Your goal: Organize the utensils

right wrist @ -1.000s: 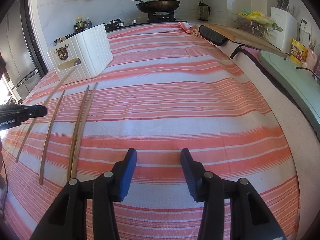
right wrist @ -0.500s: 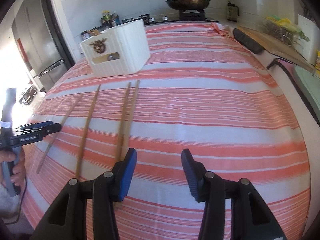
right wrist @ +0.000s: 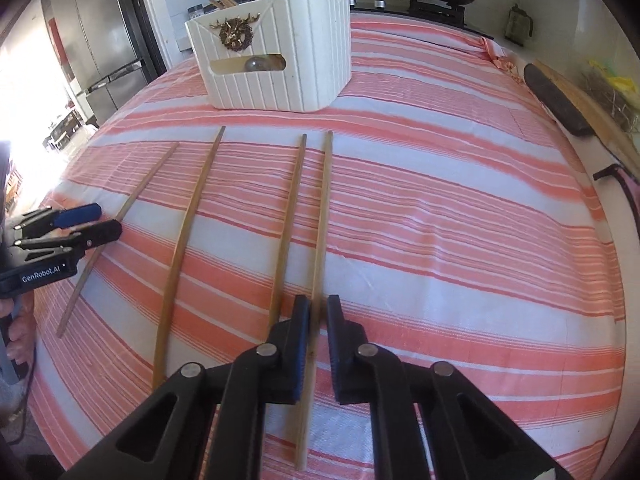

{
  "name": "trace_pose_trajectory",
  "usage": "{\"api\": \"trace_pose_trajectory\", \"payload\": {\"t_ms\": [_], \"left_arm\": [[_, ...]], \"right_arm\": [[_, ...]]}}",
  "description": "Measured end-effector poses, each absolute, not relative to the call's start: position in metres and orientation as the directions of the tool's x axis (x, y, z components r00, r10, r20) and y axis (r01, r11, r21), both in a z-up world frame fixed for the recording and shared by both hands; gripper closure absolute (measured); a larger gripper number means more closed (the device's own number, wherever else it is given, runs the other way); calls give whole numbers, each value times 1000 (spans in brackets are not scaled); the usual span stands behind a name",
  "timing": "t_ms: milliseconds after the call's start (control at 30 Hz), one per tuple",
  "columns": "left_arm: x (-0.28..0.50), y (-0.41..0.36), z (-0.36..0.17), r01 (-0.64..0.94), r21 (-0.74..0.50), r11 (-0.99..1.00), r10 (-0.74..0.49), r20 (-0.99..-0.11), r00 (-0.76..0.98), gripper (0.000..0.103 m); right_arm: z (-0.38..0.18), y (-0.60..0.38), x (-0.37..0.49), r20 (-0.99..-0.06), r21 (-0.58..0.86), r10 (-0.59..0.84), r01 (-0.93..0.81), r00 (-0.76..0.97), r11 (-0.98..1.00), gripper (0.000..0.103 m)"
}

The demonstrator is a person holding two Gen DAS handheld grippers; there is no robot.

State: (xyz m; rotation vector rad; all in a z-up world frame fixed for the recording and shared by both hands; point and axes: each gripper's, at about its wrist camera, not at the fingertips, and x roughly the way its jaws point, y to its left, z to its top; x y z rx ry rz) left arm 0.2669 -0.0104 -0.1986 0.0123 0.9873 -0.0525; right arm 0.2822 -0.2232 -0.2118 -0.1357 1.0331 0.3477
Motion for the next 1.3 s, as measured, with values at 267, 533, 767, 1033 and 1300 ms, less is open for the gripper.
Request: {"api": "trace_pose_trajectory", "payload": {"t_ms": [267, 533, 767, 1033, 1300], "left_arm": [[256, 6, -198, 17, -46, 999, -47, -829, 557, 50], [270, -2, -200, 73, -21, 997, -58, -831, 553, 28], [281, 1, -206, 71, -4, 997, -43, -826, 562, 13], [275, 4, -209, 65, 6, 998, -34, -812, 582, 6], [276, 6, -210, 45, 3, 999, -24, -812, 583, 1]], "right_arm": [[-210, -263, 258, -852, -24, 85, -200, 517, 980, 97], [-206, -279, 244, -836, -23, 104, -224, 538, 974, 58], [-214, -274, 268, -831, -13, 136, -263, 540, 965, 52], [-219, -277, 267, -790, 0, 161, -263, 592, 965, 49], [-219, -276, 266, -788, -1, 160, -261, 595, 965, 49]]}}
